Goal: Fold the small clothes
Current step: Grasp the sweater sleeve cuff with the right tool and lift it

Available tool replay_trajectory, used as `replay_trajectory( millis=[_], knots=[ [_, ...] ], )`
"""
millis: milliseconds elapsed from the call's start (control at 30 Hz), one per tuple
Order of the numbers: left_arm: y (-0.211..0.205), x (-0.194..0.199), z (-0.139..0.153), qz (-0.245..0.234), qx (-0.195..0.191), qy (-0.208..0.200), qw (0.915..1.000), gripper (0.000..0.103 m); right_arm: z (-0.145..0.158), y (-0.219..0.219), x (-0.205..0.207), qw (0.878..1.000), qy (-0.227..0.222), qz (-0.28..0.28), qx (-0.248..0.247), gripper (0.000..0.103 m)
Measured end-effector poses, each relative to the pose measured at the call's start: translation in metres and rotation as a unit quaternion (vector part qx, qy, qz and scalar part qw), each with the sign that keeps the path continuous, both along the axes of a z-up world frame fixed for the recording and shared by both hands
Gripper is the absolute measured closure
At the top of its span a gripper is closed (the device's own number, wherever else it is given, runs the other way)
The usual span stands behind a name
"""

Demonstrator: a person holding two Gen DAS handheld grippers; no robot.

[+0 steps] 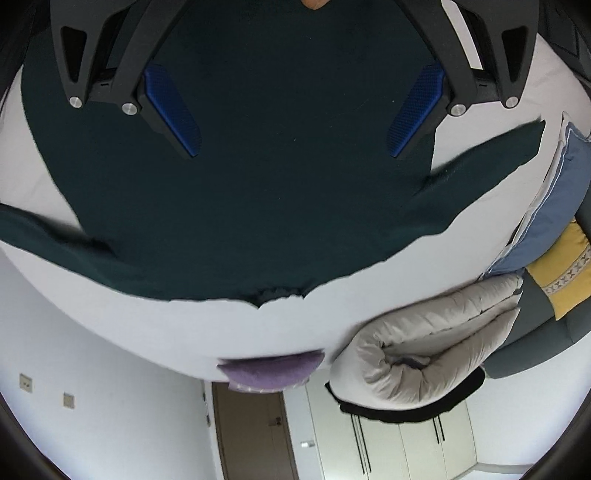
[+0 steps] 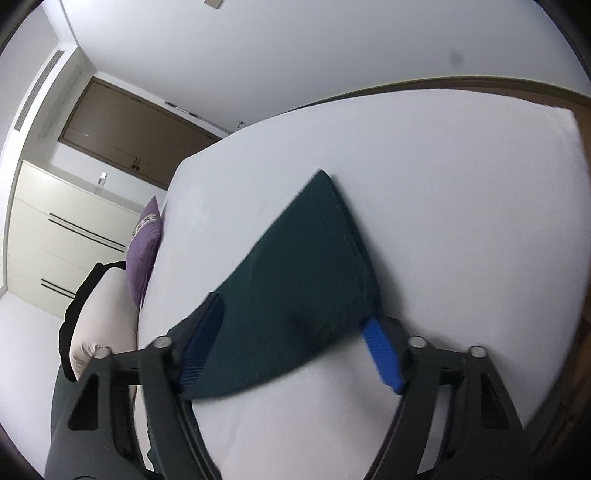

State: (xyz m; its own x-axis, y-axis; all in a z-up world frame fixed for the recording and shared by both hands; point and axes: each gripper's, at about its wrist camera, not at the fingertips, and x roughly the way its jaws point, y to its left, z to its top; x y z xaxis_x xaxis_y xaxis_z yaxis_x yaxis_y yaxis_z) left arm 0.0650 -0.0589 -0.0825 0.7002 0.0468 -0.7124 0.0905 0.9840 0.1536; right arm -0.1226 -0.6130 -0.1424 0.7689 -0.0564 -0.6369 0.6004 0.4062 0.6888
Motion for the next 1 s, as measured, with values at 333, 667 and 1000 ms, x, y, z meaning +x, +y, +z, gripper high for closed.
replay_trajectory(
  millis=[333,667,1000],
  knots=[
    [0.027,0.013,-0.015,0.0,-0.095,0.047,0.9944,0.0,0.061,0.018,0.074,0.991,0.049,0.076,-0.1,0.095],
    [0.089,0.01,-0.019,0.017,-0.213,0.043,0.976,0.0,0.135,0.241,0.203,0.922,0.026,0.312,-0.229,0.096],
    [0.184,0.005,-0.023,0.083,-0.279,0.015,0.9567,0.001,0.072,0.486,0.239,0.84,0.07,0.472,-0.257,0.096]
  ],
)
